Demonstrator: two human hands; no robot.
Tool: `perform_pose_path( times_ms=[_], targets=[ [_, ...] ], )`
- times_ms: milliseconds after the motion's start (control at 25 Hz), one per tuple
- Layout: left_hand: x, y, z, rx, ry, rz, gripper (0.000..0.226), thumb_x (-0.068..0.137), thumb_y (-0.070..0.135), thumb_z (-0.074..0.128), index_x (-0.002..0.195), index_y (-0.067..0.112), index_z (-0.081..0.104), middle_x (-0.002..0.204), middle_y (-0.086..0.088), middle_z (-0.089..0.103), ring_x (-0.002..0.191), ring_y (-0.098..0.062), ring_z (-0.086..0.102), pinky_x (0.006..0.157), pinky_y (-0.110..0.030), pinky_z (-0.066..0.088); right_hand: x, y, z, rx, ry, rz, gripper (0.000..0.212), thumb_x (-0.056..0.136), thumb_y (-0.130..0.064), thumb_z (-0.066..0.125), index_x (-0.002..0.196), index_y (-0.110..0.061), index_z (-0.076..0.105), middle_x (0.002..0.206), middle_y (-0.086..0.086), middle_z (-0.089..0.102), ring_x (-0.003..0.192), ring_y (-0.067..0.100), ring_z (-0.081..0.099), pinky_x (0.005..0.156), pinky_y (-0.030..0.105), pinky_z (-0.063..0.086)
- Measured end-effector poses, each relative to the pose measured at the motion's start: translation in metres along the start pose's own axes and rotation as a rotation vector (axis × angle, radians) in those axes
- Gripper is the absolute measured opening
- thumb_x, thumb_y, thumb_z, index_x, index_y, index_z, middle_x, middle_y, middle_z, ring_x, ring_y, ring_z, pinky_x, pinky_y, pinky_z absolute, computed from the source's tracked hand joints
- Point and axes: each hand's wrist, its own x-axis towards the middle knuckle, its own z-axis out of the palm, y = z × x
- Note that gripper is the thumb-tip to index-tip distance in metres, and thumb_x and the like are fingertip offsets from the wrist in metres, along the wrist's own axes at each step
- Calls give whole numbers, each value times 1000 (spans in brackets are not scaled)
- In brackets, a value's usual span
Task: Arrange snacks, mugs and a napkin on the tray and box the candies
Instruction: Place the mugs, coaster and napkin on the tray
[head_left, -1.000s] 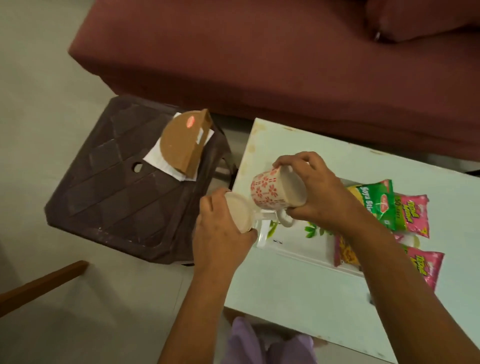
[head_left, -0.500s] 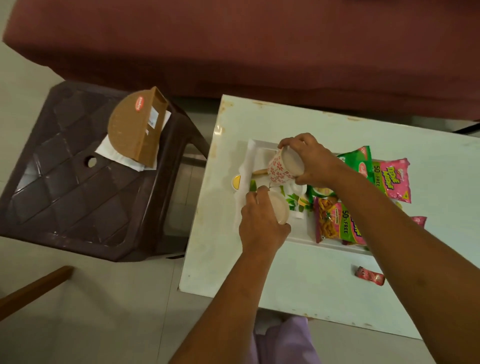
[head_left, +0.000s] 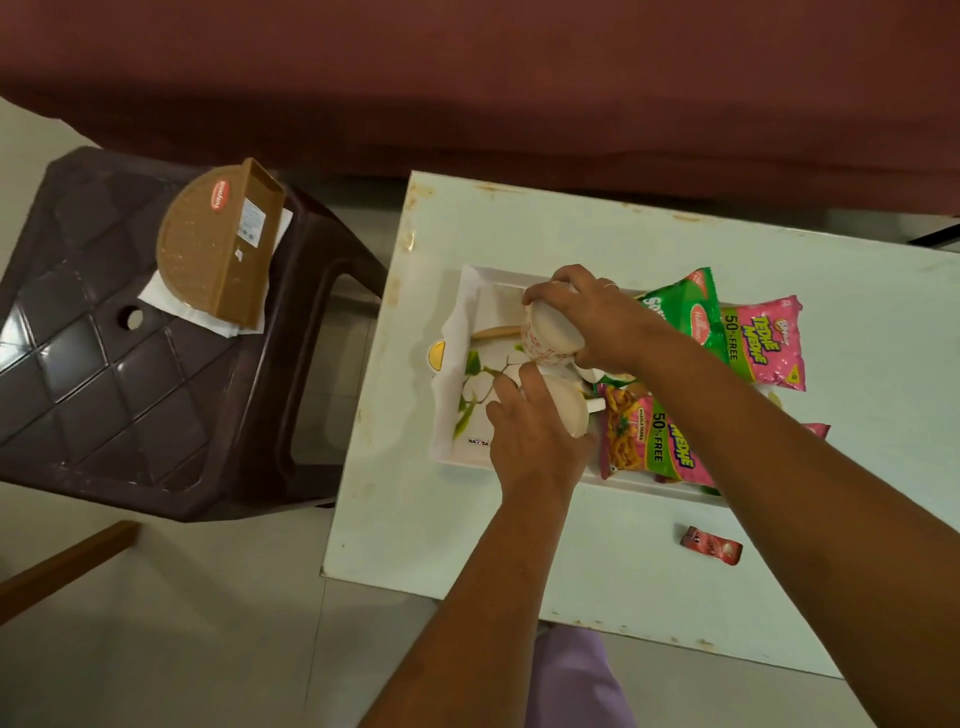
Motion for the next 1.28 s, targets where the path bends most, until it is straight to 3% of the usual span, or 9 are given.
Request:
perform_pose_path(
  times_ms=[360,640,920,1000,1120,1280],
  targets=[
    [7,17,3,106,-72,-98,105,51,68,76,128,18,26,133,-12,32,111,-33,48,73,-37,52,-3,6,2,20,-21,-27,96,63,-1,79,138,-37,31,143,6,29,119,37,44,89,44,48],
    [10,22,-2,126,-108,-66,99,50,70,75,119,14,31,120,-9,40,98,-29,60,68,-34,48,-6,2,2,36,-3,-2,95,64,-1,77,138,-36,30,143,7,29,118,37,44,89,44,47],
    [8,15,-7,155,-150,-35,105,53,78,66,127,14,30,128,-10,41,103,-30,61,63,-34,42,-10,-4,3,57,16,44,94,65,-1,78,139,-35,30,144,9,26,122,39,40,92,44,48],
    [9,10,-12,173,-143,-33,105,56,84,56,130,14,29,129,-11,43,107,-32,58,65,-35,43,-12,-9,2,31,10,79,94,67,-7,78,140,-36,27,149,7,21,132,39,29,98,47,44],
    [11,-4,-30,159,-68,11,96,68,84,41,134,14,32,130,-12,46,110,-33,56,69,-39,47,-14,-23,1,-85,15,136,95,70,-12,72,142,-41,18,158,1,2,145,33,-5,110,60,23],
    [19,-38,-68,93,-28,80,79,78,72,43,135,19,33,129,-9,46,113,-30,53,77,-40,49,-16,-56,-21,220,172,233,90,68,5,58,138,-41,25,158,-3,0,145,28,-12,113,60,14]
  ],
)
